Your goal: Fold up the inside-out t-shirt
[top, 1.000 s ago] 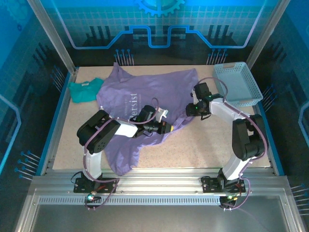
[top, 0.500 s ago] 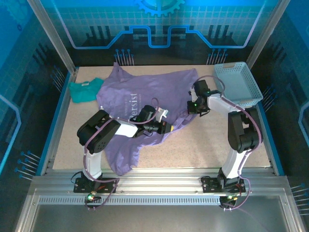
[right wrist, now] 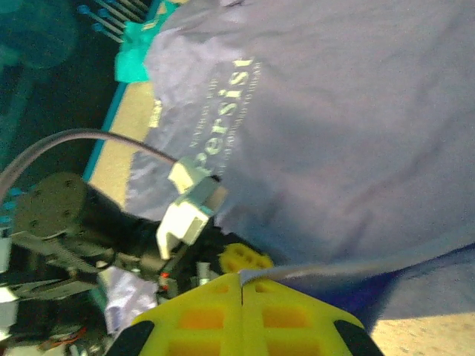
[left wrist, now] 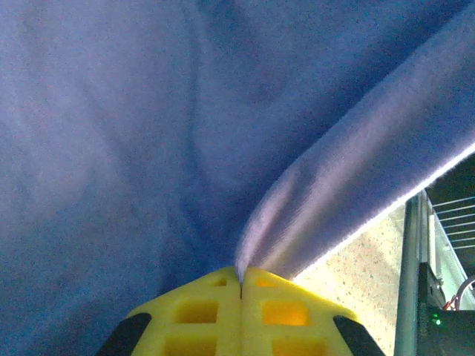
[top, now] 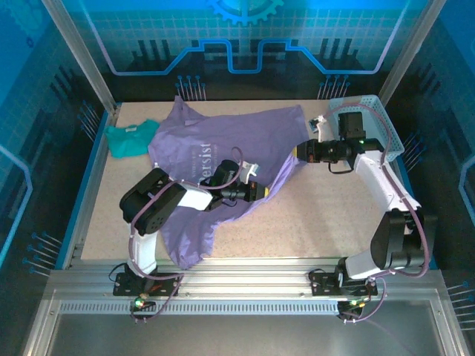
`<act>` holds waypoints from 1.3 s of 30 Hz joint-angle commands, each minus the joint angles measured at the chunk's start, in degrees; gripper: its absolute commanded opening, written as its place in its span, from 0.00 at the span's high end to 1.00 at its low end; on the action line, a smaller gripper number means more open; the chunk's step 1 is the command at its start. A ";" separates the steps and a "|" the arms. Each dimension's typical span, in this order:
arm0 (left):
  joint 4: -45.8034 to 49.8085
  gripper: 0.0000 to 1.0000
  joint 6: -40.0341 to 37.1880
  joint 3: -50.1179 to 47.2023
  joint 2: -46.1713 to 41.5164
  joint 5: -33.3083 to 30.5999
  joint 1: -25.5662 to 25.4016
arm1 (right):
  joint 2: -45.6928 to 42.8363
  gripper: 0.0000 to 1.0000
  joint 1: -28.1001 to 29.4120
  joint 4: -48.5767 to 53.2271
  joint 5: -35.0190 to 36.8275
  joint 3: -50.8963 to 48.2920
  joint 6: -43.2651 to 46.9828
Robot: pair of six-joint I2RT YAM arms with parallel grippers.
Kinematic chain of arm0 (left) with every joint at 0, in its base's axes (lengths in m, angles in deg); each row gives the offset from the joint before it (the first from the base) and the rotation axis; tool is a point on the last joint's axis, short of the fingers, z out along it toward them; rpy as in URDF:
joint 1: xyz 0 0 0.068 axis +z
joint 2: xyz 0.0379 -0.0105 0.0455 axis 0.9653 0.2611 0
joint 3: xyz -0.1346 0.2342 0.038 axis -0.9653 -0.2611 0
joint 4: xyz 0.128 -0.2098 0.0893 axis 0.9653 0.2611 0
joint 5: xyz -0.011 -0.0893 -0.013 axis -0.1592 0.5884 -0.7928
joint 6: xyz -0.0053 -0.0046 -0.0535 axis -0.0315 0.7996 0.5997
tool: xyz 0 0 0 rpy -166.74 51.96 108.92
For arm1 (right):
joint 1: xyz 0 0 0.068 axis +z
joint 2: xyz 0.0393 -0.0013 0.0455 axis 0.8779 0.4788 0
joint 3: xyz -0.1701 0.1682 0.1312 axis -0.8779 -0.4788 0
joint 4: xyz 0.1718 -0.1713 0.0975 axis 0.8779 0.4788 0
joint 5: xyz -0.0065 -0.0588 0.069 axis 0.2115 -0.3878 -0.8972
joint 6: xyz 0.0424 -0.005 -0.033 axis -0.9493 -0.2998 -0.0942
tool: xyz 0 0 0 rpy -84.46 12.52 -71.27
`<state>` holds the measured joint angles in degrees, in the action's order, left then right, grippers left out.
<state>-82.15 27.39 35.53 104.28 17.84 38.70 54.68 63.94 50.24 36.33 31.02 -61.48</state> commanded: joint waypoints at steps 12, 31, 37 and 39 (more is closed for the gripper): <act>-0.11 1.00 -0.21 -0.27 -0.91 -1.24 0.25 | 5.69 1.00 1.38 7.11 18.71 1.92 0.41; 0.06 1.00 -1.33 -2.42 -2.93 -3.11 0.27 | 13.16 0.99 3.04 0.07 14.68 2.37 -2.59; -1.01 1.00 -0.84 -3.54 -3.21 -2.54 0.26 | 21.89 0.94 3.79 -0.69 15.80 7.01 -2.88; -0.98 1.00 -0.69 -3.59 -3.15 -2.75 0.28 | 24.10 0.93 3.84 -0.18 17.05 8.97 -2.61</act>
<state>-82.17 27.55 32.82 102.88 14.61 38.70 76.56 66.98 50.06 51.89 36.47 -63.73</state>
